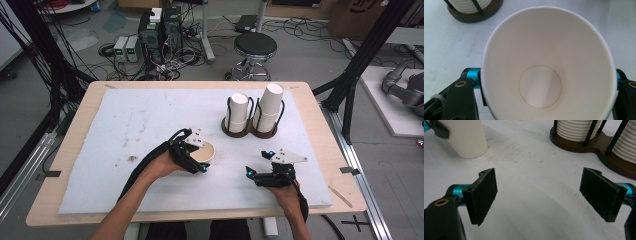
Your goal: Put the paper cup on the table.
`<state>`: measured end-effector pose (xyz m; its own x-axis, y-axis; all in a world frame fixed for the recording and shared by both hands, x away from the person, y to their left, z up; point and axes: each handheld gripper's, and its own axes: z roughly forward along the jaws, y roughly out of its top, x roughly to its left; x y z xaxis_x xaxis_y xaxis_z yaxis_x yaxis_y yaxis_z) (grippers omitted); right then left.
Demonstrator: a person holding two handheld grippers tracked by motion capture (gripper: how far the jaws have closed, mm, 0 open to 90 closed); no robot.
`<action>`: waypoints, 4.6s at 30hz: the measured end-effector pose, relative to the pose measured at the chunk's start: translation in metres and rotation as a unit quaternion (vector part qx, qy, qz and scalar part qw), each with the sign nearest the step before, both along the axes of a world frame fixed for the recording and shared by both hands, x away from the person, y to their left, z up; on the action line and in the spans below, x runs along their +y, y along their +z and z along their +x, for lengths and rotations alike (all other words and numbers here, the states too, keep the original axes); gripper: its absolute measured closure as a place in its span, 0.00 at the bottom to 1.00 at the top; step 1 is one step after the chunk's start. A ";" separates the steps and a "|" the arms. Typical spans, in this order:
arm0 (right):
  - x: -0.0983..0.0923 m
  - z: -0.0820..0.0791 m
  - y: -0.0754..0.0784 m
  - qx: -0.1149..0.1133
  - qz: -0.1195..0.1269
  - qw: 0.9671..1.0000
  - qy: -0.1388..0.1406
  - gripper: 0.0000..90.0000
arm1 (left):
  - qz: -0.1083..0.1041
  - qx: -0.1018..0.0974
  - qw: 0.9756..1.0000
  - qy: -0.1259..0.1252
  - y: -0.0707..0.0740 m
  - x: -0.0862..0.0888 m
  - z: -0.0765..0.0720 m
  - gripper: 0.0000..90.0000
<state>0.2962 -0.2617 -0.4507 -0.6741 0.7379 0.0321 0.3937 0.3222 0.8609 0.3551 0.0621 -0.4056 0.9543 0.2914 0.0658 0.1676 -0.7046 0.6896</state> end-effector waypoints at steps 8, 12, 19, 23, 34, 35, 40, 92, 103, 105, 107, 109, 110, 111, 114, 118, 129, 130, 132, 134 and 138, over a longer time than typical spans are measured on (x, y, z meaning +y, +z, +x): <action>0.000 0.001 0.000 0.004 0.000 1.000 0.000 0.17 | -0.020 0.009 1.000 0.011 -0.004 0.003 0.001 0.28; 0.000 0.001 0.000 0.004 0.001 1.000 -0.002 0.17 | -0.014 0.010 1.000 0.009 -0.004 0.003 0.001 0.25; 0.000 0.001 0.000 0.004 0.001 1.000 -0.001 0.17 | -0.005 0.028 1.000 0.012 -0.012 0.000 0.002 0.15; 0.000 0.001 0.000 0.005 0.003 1.000 0.001 0.17 | -0.010 0.035 0.999 0.021 -0.021 0.007 0.002 0.15; 0.000 0.001 0.000 0.005 -0.001 1.000 0.001 0.17 | -0.029 0.044 0.998 0.032 -0.026 0.022 -0.002 0.15; 0.000 0.001 0.000 0.005 -0.001 1.000 0.001 0.17 | -0.032 0.042 0.998 0.035 -0.026 0.024 -0.003 0.15; 0.000 0.001 0.000 0.010 0.000 1.000 0.000 0.17 | -0.037 0.041 0.998 0.043 -0.027 0.037 -0.010 0.15; 0.002 -0.004 0.000 -0.018 -0.012 1.000 0.018 0.17 | -0.295 -0.018 0.950 0.099 -0.049 0.188 -0.071 0.15; 0.003 -0.004 -0.001 -0.020 -0.016 0.999 0.020 0.17 | -0.293 -0.021 0.951 0.095 -0.049 0.188 -0.071 0.15; 0.003 -0.005 0.000 -0.023 -0.015 0.999 0.020 0.17 | -0.295 -0.020 0.951 0.096 -0.049 0.188 -0.071 0.15; 0.003 -0.005 0.000 -0.022 -0.013 0.999 0.019 0.17 | -0.294 -0.020 0.951 0.095 -0.049 0.188 -0.071 0.15; 0.003 -0.005 0.000 -0.020 -0.012 1.000 0.021 0.17 | -0.293 -0.021 0.951 0.095 -0.049 0.188 -0.071 0.15; 0.003 -0.005 0.000 -0.022 -0.013 0.999 0.024 0.17 | -0.292 -0.023 0.952 0.093 -0.049 0.188 -0.072 0.15; 0.003 -0.005 -0.001 -0.021 -0.013 0.999 0.025 0.17 | -0.290 -0.025 0.952 0.093 -0.049 0.187 -0.072 0.15; 0.003 -0.005 -0.001 -0.022 -0.013 0.999 0.028 0.17 | -0.289 -0.026 0.952 0.093 -0.049 0.187 -0.072 0.15; 0.003 -0.005 -0.001 -0.024 -0.017 0.999 0.030 0.17 | -0.289 -0.029 0.953 0.092 -0.049 0.187 -0.073 0.15; 0.004 -0.005 -0.001 -0.024 -0.018 0.999 0.031 0.17 | -0.287 -0.030 0.953 0.090 -0.049 0.186 -0.073 0.15; 0.004 -0.005 -0.001 -0.024 -0.018 0.999 0.031 0.17 | -0.286 -0.031 0.954 0.089 -0.049 0.187 -0.073 0.15; 0.003 -0.005 -0.001 -0.024 -0.018 0.999 0.031 0.17 | -0.286 -0.031 0.953 0.090 -0.049 0.186 -0.073 0.15; 0.003 -0.005 -0.001 -0.025 -0.018 0.999 0.030 0.17 | -0.286 -0.031 0.953 0.090 -0.049 0.186 -0.073 0.15; 0.004 -0.005 -0.001 -0.024 -0.019 0.999 0.031 0.17 | -0.286 -0.032 0.953 0.091 -0.049 0.186 -0.073 0.15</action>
<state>0.2909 -0.2580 -0.4514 -0.7186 0.6948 -0.0291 0.3297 0.3773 0.8654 0.2819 0.2482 -0.4548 0.8839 0.4573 -0.0976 0.1960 -0.1728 0.9653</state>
